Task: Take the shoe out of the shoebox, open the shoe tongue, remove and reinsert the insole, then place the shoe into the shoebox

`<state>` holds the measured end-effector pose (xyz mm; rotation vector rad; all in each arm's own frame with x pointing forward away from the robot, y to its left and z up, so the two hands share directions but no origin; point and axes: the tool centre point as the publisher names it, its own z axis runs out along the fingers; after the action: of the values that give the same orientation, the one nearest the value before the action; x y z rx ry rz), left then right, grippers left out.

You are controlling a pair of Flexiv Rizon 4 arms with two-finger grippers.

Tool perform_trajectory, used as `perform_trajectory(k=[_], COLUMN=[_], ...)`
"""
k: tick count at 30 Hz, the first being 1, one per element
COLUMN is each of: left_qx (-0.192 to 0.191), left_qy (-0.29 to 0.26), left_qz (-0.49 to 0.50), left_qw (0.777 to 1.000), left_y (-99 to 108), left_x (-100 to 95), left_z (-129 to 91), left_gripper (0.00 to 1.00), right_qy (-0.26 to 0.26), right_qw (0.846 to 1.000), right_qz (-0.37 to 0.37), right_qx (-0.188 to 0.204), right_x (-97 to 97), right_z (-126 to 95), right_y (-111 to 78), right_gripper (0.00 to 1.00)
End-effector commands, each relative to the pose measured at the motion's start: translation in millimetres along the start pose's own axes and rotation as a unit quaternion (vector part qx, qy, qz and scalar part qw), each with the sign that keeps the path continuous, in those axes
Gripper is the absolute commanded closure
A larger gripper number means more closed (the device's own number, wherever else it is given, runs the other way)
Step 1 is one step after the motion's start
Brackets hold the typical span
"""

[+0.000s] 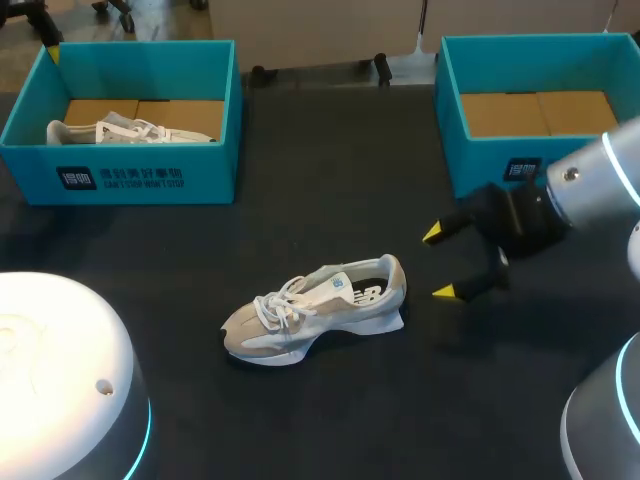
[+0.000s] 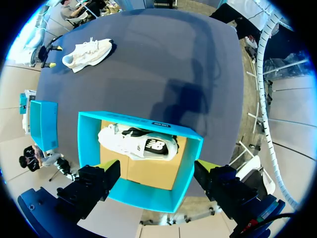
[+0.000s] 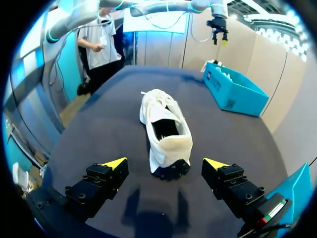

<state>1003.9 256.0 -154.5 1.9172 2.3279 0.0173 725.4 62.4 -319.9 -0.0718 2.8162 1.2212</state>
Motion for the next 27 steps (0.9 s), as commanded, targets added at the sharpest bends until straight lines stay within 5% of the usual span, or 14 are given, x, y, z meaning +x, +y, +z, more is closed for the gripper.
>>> perform_trajectory(k=[1, 15, 27], left_qx=[-0.001, -0.001, -0.001], left_qy=[0.002, 0.002, 0.002], left_qz=[0.0, 0.0, 0.0], left_qw=[1.0, 1.0, 1.0], left_y=[-1, -1, -1], left_x=[0.2, 0.2, 0.2], left_z=[0, 0, 0], left_gripper=[0.0, 0.0, 0.0], right_qy=[-0.006, -0.034, -0.07], right_qw=[0.999, 0.996, 0.995], right_qz=[0.008, 0.031, 0.01], right_qx=[-0.035, -0.078, -0.069], right_x=[-2.2, -0.3, 4.6], right_z=[7, 7, 9], right_y=[-10.9, -44.8, -68.3], right_gripper=[0.0, 0.0, 0.0])
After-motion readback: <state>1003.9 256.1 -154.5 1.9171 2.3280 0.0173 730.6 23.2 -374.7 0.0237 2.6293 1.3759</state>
